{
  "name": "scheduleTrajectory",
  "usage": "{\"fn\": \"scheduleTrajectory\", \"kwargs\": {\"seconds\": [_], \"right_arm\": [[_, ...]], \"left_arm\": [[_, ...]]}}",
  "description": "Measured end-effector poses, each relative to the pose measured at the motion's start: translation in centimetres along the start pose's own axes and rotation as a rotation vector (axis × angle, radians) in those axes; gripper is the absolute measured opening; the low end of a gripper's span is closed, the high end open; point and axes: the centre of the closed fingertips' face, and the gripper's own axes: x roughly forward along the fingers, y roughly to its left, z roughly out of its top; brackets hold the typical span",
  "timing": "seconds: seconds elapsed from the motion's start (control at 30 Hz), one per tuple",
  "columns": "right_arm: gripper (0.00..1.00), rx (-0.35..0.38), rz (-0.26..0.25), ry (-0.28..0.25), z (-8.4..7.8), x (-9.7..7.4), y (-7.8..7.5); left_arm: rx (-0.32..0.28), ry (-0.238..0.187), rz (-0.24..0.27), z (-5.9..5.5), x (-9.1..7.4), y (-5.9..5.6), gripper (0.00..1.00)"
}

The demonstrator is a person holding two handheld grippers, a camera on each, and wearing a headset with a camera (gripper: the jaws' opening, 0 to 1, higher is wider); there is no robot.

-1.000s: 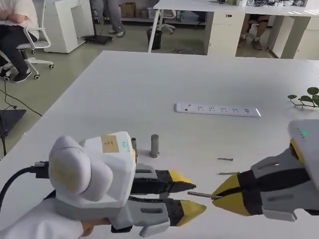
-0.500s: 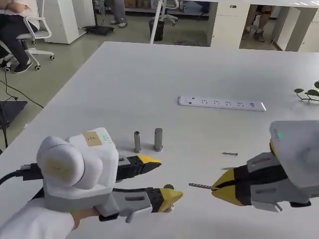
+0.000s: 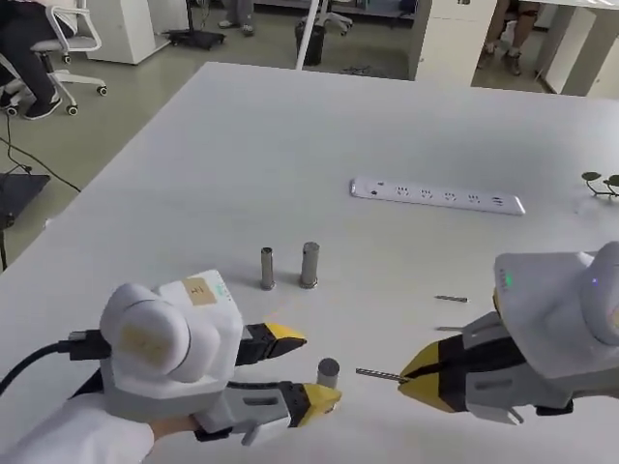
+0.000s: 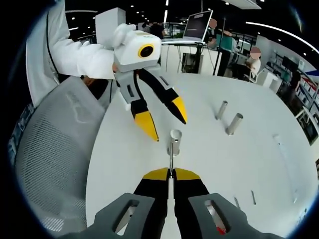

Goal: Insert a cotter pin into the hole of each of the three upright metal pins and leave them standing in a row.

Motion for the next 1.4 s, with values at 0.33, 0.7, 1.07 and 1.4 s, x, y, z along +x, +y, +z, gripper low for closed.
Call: {"fn": "scheduleTrajectory", "kwargs": {"seconds": [0.33, 0.7, 1.07, 1.4], "right_arm": [[0.00, 0.013, 0.011, 0.024, -0.4, 1.2, -0.3], [0.00, 0.014, 0.020, 0.030, -0.2, 2.4, -0.5], [0.00, 0.008, 0.020, 0.028, -0.2, 2.5, -0.7], [0.00, -0.004, 0.031, 0.036, 0.0, 3.2, -0.7]], "left_arm": [[-0.035, 0.020, -0.011, -1.8, 1.4, 0.1, 0.31], [-0.050, 0.045, -0.012, -3.1, 2.7, 0.2, 0.27], [-0.062, 0.035, -0.002, -3.2, 3.4, 0.3, 0.13], [-0.075, 0.012, 0.012, -3.3, 3.4, 0.3, 0.12]]}}
